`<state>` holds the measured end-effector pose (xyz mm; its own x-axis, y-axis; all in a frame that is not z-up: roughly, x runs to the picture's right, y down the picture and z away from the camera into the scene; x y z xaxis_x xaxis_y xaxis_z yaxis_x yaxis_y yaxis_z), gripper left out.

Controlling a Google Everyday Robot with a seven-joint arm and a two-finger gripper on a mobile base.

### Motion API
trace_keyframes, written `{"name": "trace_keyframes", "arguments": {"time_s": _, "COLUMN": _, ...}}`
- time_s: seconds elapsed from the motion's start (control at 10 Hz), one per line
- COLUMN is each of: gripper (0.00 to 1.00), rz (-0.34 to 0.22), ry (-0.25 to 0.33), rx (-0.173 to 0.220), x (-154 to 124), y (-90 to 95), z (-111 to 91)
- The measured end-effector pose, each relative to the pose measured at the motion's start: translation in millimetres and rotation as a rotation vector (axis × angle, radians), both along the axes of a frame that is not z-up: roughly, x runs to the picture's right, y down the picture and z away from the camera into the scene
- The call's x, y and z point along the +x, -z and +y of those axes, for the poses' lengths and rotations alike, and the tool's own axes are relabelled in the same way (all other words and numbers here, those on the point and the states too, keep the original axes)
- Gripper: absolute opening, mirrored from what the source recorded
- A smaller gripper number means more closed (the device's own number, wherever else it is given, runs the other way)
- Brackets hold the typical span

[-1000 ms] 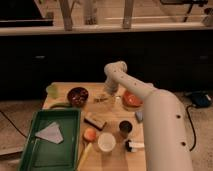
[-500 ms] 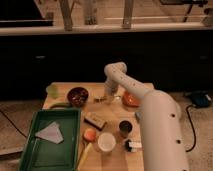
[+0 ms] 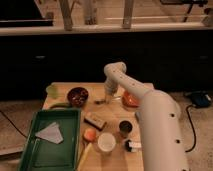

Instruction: Place fork in table surface

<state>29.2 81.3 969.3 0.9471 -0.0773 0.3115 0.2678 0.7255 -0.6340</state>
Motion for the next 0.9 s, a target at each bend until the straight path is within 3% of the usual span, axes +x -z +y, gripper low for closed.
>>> {"name": "trace_keyframes", "arguments": {"time_s": 0.4, "gripper": 0.0, "rz": -0.001, "ry": 0.008, "rx": -0.001, "x": 2, "y": 3.3, "z": 0}}
{"name": "trace_keyframes", "arguments": {"time_s": 0.9, "gripper": 0.0, "rz": -0.021, "ry": 0.032, "rx": 0.044, "x": 3, "y": 23.7, "z": -20}}
